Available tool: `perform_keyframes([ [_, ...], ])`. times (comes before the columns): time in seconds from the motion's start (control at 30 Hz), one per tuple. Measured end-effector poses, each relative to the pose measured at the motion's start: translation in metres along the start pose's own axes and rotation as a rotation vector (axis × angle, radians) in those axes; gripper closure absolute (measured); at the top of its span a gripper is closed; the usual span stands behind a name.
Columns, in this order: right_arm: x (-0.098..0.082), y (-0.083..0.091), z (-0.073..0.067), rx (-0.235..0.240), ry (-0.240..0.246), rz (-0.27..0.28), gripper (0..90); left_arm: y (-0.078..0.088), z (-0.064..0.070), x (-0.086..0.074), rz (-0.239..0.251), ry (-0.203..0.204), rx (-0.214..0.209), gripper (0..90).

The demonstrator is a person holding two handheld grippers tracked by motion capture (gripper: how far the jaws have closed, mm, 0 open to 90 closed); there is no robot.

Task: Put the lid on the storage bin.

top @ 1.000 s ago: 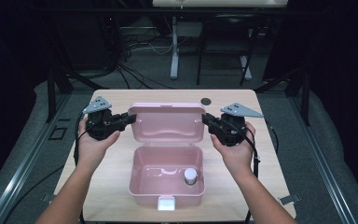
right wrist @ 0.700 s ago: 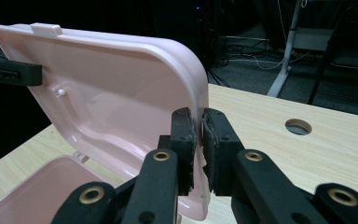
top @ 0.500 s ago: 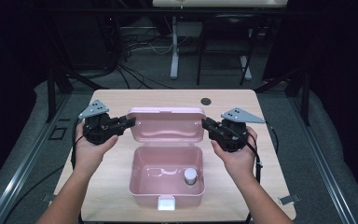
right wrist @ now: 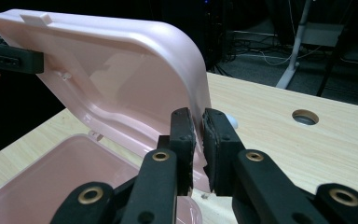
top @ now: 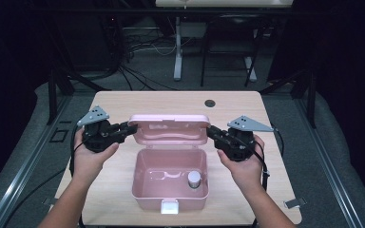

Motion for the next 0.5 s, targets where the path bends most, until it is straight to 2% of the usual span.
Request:
perform_keyframes([
  [0.5, -0.0096, 0.0013, -0.0004, 0.023, -0.016, 0.008, 81.4, 0.0101, 0.0078, -0.0049, 0.009, -0.016, -0.005, 73.4],
])
Point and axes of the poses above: each handheld gripper's, and its own axes: y roughly backward along the jaws, x roughly out of its top, z roughly to its right, the point moved 1 cm from there along -y, roughly forward along the jaws, and after that the axes turned 9 degrees about -z, right-handed, at the moved point
